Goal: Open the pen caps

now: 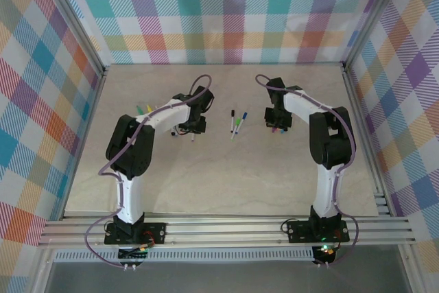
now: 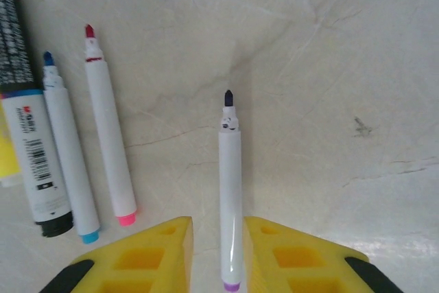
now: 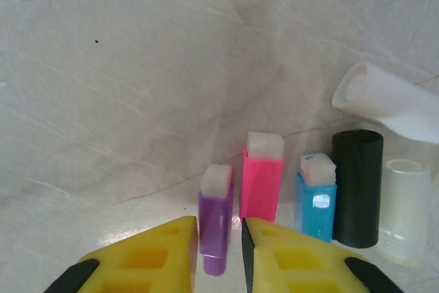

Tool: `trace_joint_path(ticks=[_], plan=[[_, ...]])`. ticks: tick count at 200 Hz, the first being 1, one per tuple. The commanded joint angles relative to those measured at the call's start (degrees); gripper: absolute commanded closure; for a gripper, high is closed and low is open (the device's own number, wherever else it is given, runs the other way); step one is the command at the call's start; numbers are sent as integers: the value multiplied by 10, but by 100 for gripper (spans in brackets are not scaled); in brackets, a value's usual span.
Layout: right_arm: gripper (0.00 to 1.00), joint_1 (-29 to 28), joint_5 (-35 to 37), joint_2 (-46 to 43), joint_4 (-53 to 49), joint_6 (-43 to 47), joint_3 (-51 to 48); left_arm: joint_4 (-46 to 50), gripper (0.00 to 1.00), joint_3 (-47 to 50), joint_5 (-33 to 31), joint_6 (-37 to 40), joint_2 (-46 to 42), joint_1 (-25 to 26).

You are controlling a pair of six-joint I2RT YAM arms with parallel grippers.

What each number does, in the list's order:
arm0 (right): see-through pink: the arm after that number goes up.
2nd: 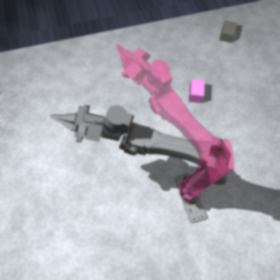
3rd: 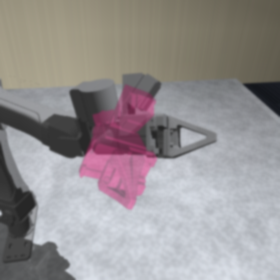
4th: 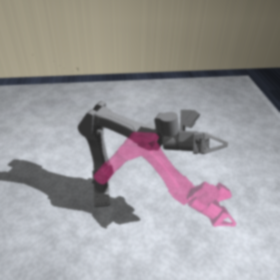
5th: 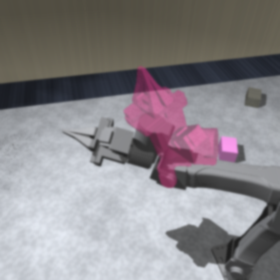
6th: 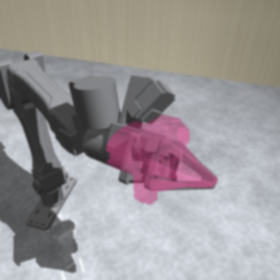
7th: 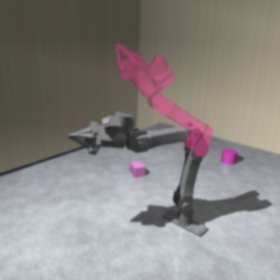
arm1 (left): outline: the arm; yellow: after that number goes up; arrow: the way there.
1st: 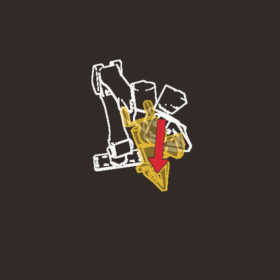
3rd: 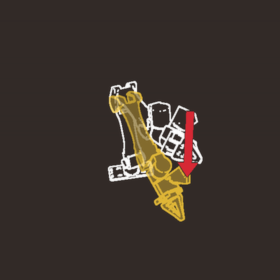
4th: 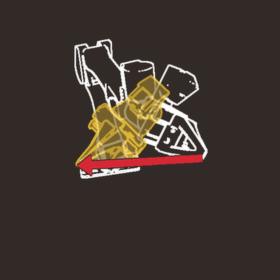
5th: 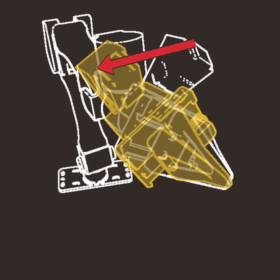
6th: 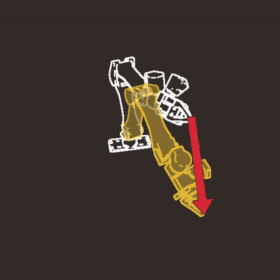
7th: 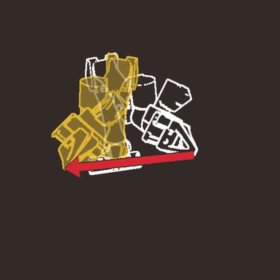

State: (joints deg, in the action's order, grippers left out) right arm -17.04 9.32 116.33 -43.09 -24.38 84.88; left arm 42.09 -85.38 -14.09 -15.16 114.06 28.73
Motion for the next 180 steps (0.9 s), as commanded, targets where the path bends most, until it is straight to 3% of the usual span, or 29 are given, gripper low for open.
trace_joint_path(ticks=[1,43,77,95,130,180], plan=[[72,-7,11,6,-19,1,13,14,74,-15,-3,-2,-41,-4],[72,-19,13,-13,-25,-4,13,10,74,-15,8,-11,-61,-1],[71,-39,-13,-84,-9,-10,-10,-21,74,-6,31,-25,-83,18],[66,-50,-27,-128,9,-16,-35,-54,74,1,48,-39,-85,41],[64,-63,-47,-179,23,-25,-74,-71,74,-36,58,-57,-36,82],[63,-66,-62,-211,50,-33,-127,-72,74,-117,70,-78,52,101]])
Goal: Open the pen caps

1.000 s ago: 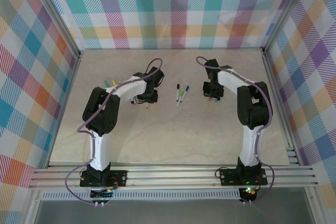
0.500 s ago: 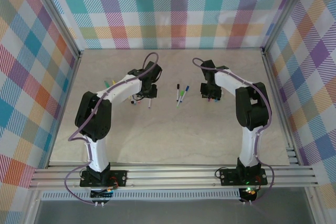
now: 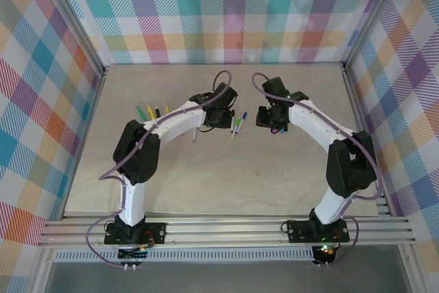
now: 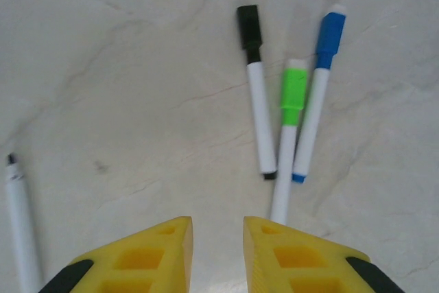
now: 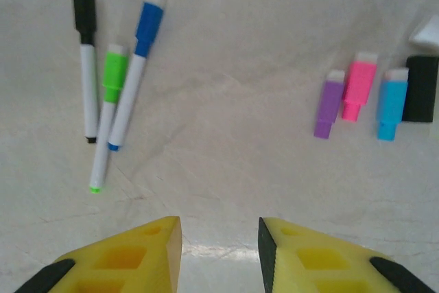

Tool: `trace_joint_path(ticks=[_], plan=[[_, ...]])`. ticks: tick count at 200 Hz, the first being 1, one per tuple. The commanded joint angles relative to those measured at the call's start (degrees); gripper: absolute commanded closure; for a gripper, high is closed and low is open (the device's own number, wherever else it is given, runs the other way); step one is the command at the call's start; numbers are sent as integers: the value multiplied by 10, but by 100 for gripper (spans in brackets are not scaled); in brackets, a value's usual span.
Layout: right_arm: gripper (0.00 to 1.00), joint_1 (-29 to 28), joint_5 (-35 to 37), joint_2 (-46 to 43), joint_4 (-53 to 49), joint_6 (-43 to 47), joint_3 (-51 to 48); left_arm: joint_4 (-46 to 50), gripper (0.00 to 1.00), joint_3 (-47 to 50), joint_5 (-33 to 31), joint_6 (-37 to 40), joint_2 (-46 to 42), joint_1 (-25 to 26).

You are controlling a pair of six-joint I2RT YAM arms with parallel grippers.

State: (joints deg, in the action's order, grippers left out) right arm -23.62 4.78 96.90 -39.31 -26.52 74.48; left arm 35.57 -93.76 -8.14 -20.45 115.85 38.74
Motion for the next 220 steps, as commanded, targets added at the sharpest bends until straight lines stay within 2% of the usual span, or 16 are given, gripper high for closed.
trace_joint_path(ticks=[1,142,220], plan=[[63,-1,-17,-17,12,-11,-23,-7,74,-35,10,-26,35,1],[64,0,-33,-11,34,-12,-50,7,74,-141,15,-35,163,3],[63,0,-37,-4,37,-11,-49,22,75,-168,15,-31,196,4]])
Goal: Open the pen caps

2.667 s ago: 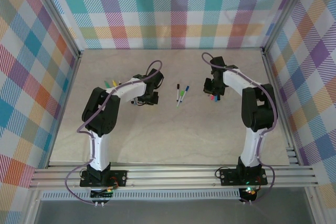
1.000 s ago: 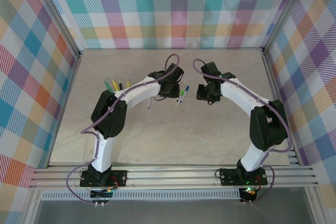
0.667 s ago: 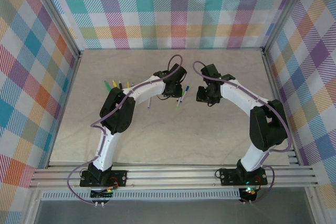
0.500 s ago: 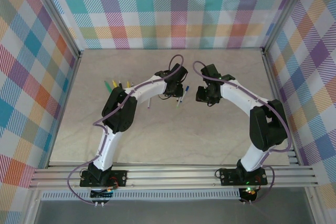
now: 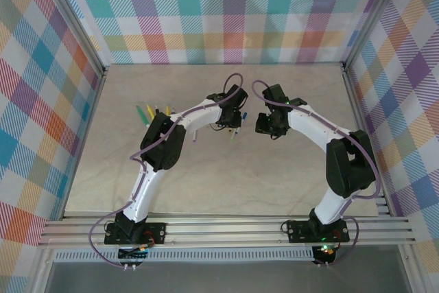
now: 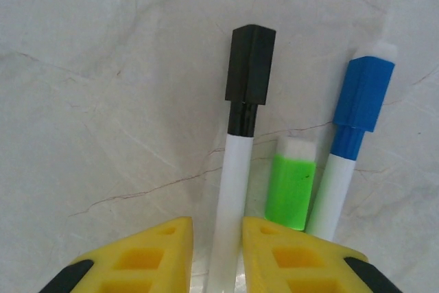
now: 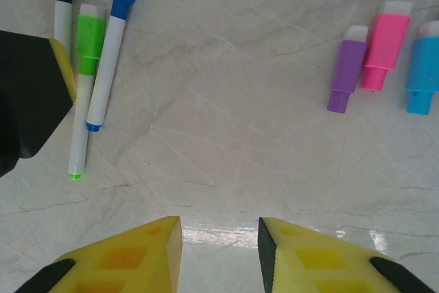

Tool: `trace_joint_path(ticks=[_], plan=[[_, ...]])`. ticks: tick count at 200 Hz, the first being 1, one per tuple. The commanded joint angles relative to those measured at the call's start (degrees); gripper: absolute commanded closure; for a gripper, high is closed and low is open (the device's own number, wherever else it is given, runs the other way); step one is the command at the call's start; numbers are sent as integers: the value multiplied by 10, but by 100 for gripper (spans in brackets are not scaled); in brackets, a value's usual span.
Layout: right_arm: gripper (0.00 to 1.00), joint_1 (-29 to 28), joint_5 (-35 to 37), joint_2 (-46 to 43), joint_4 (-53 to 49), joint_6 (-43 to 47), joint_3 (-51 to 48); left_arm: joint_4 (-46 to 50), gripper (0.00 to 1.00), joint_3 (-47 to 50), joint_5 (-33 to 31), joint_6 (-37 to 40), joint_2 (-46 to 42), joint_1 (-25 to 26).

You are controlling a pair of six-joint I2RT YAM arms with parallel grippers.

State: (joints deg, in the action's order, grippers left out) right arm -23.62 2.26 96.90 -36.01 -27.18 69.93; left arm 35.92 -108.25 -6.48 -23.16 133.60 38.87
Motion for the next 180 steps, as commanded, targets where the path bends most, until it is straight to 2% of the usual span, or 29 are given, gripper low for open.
trace_joint_path(ticks=[1,103,124,152,180], plan=[[63,-1,-12,-4,4,-4,-3,19,75,-23,-1,-4,19,2],[64,0,-23,4,9,-7,0,55,80,-46,-27,17,52,2],[64,0,-26,4,11,-7,-1,61,86,-46,-29,22,54,0],[64,0,-37,6,20,-10,-4,66,100,-42,-32,28,47,-4],[65,0,-63,6,40,-15,-10,69,100,-32,-47,38,24,-9]])
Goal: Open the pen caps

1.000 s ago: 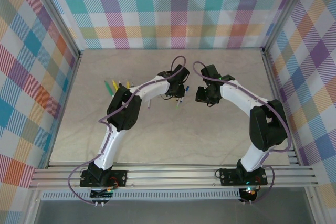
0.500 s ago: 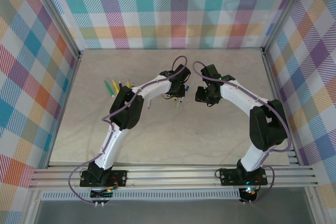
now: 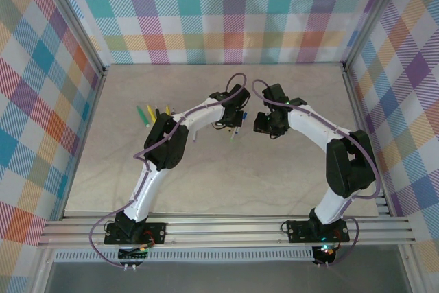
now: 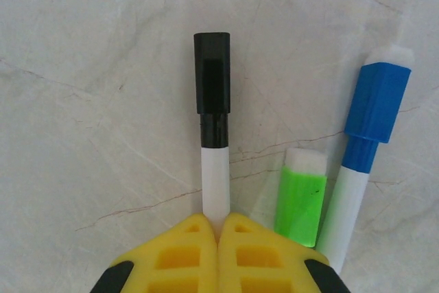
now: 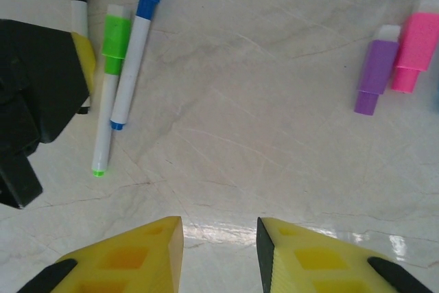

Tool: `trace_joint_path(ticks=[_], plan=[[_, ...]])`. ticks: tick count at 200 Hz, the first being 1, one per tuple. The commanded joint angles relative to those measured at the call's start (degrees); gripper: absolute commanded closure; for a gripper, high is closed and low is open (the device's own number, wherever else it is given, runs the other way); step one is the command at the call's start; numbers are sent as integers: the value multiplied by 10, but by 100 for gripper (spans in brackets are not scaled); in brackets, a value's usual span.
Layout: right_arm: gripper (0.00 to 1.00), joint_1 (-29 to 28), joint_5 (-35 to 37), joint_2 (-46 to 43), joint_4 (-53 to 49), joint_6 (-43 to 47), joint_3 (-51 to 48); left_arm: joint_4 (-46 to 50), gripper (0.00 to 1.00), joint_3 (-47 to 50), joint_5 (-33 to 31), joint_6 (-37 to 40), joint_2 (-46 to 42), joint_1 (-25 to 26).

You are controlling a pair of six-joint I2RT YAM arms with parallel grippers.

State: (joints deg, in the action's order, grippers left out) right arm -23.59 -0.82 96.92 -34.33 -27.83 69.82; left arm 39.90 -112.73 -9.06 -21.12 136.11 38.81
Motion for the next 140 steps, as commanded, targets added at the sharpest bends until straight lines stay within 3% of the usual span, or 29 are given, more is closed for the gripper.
trace_joint_path(ticks=[1,64,107,140], plan=[[65,-1,-33,6,25,-9,-9,29,100,13,-22,18,-2,-9],[65,0,-113,25,79,-34,-8,42,100,35,-21,57,-78,-20],[63,2,-173,49,130,-66,-10,6,100,93,91,71,-146,-24],[51,9,-211,41,176,-98,-24,-17,100,140,191,85,-191,-24]])
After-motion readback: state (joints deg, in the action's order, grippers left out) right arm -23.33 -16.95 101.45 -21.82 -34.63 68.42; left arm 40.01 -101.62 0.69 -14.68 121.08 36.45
